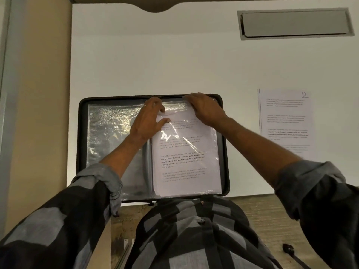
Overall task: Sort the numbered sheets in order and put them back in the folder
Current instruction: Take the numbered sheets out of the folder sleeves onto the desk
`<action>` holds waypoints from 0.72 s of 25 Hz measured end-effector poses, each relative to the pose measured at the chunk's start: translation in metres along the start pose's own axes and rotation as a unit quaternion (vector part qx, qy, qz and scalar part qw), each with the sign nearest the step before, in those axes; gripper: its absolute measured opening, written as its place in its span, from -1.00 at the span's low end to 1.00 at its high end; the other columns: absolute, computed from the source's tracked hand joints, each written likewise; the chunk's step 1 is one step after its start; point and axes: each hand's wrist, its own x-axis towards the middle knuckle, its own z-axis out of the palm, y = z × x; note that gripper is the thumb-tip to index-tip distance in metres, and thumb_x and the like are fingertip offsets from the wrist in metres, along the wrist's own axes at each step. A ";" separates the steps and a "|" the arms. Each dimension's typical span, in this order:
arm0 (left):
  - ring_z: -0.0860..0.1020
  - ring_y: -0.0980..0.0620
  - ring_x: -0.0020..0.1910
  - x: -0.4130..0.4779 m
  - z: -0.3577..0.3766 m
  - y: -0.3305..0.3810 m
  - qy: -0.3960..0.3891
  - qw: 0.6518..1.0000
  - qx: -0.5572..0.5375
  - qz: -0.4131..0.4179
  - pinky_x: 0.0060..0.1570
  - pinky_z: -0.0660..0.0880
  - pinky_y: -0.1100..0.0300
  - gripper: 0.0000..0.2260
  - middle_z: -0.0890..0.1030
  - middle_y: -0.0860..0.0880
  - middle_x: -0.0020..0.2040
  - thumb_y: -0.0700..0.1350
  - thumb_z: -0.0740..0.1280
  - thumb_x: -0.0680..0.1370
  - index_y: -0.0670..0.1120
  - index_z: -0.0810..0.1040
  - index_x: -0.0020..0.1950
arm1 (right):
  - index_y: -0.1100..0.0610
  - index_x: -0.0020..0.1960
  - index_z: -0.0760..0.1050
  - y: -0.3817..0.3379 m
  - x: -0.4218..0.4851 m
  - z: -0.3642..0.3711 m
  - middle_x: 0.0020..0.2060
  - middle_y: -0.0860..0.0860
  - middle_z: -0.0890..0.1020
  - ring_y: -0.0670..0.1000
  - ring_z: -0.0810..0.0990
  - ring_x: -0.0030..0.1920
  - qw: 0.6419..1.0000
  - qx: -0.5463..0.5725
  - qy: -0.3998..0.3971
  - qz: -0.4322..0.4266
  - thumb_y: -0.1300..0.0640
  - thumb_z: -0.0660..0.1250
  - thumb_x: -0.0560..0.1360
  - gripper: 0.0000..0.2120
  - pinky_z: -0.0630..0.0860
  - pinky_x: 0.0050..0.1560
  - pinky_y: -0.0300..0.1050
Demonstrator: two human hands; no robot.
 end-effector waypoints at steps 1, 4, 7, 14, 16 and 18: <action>0.47 -0.07 0.22 0.004 -0.005 -0.001 -0.009 1.000 0.008 0.010 0.14 0.51 -0.02 -0.68 0.50 -0.08 0.24 0.01 0.54 0.49 -0.11 0.53 0.07 | 0.23 0.36 0.52 -0.005 0.012 -0.006 0.20 0.19 0.64 0.24 0.60 0.20 0.999 0.011 -0.039 -0.009 0.39 0.20 0.57 -0.61 0.46 0.24 0.04; 0.47 -0.07 0.07 0.014 -0.014 -0.005 -0.040 0.998 0.027 0.034 0.03 0.44 -0.03 -0.66 0.54 -0.02 0.05 0.07 0.56 0.45 -0.05 0.49 0.03 | 0.15 0.19 0.60 -0.011 0.043 -0.021 0.07 0.12 0.66 0.17 0.62 0.06 0.991 0.002 -0.128 -0.026 0.39 0.25 0.54 -0.68 0.50 0.03 0.01; 0.49 -0.04 0.02 0.026 -0.021 -0.003 -0.081 0.995 0.055 0.027 0.07 0.30 0.04 -0.63 0.58 0.06 -0.03 0.17 0.55 0.42 -0.01 0.49 0.00 | 0.12 0.10 0.65 -0.011 0.064 -0.037 -0.03 0.03 0.68 0.02 0.64 -0.16 0.982 0.009 -0.185 -0.034 0.33 0.31 0.56 -0.78 0.57 -0.14 -0.15; 0.55 0.07 -0.26 0.082 -0.043 0.013 -0.223 0.969 0.010 -0.105 -0.17 0.43 0.15 -0.48 0.65 0.07 -0.25 0.38 0.25 0.57 -0.05 0.66 -0.19 | -0.01 -0.07 0.66 -0.010 0.080 -0.034 -0.15 -0.01 0.72 0.09 0.71 -0.14 0.953 -0.006 -0.302 0.028 0.07 0.41 0.52 -0.95 0.61 -0.17 -0.08; 0.59 0.05 -0.15 0.098 -0.044 0.013 -0.272 0.957 0.020 -0.097 -0.10 0.44 0.15 -0.68 0.66 0.10 -0.20 0.19 0.39 0.58 -0.05 0.69 -0.07 | 0.01 0.00 0.69 -0.012 0.084 -0.035 -0.12 0.02 0.74 0.09 0.70 -0.14 0.943 0.000 -0.329 0.051 0.03 0.47 0.50 -0.89 0.62 -0.15 -0.10; 0.59 0.10 -0.12 0.109 -0.042 0.012 -0.330 0.940 0.009 -0.084 0.01 0.46 0.14 -0.85 0.64 0.17 -0.21 -0.03 0.49 0.54 -0.07 0.69 0.04 | 0.01 0.03 0.69 -0.011 0.089 -0.037 -0.11 0.01 0.71 0.06 0.64 -0.15 0.934 -0.002 -0.353 0.064 -0.02 0.57 0.42 -0.78 0.60 -0.09 -0.09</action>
